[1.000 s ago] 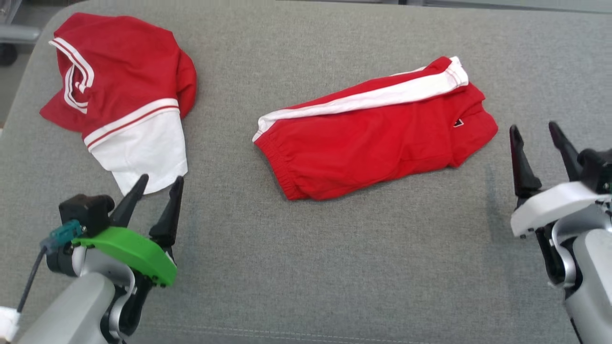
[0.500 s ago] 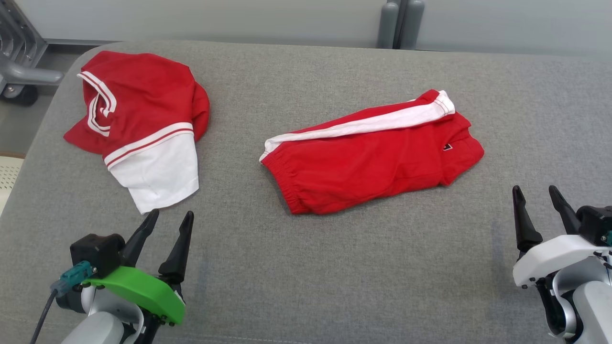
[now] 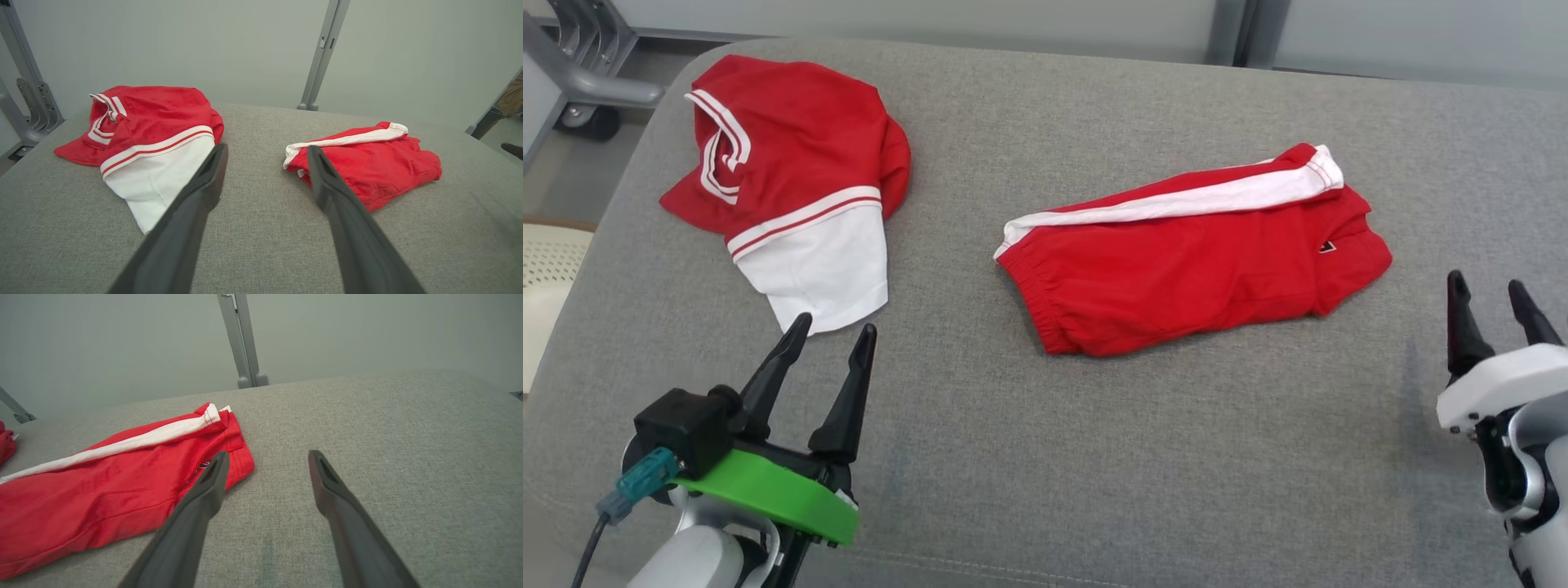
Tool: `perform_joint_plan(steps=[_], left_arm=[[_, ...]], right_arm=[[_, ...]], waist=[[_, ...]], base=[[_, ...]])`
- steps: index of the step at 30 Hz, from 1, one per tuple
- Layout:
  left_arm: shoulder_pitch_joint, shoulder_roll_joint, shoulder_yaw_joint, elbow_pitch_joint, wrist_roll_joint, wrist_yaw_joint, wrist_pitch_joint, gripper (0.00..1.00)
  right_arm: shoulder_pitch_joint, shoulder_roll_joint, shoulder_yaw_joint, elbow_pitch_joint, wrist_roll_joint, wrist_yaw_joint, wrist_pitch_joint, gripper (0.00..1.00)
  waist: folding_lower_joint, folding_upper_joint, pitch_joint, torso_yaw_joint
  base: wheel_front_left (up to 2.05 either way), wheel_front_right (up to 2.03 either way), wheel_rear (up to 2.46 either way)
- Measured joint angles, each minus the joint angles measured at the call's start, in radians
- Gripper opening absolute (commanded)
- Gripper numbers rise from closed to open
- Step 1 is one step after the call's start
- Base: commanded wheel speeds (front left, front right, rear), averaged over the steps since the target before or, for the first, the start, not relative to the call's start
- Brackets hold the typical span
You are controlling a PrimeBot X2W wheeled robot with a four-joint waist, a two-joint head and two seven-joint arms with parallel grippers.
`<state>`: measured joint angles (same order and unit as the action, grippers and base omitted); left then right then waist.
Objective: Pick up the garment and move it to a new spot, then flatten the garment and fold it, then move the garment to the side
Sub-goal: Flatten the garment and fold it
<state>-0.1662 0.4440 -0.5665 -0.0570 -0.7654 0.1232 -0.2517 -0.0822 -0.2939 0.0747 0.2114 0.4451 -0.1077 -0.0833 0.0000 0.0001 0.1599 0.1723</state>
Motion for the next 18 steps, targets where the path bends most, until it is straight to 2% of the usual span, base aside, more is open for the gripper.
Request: perform_joint_plan(steps=[8, 18], left_arm=[[0.008, -0.020, -0.001, -0.063, 0.043, 0.000, 0.000, 1.00], [0.008, -0.046, 0.015, -0.111, 0.069, 0.000, 0.000, 1.00]], right_arm=[[-0.173, 0.002, -0.045, 0.066, 0.060, -0.009, 0.113, 1.00], [-0.298, -0.033, -0.090, 0.183, 0.045, -0.016, 0.190, 1.00]], waist=[[0.0000, 0.0000, 0.068, 0.059], [0.0000, 0.0000, 0.169, 0.147]], base=[[0.00, 0.00, 0.00], [0.00, 0.00, 0.00]])
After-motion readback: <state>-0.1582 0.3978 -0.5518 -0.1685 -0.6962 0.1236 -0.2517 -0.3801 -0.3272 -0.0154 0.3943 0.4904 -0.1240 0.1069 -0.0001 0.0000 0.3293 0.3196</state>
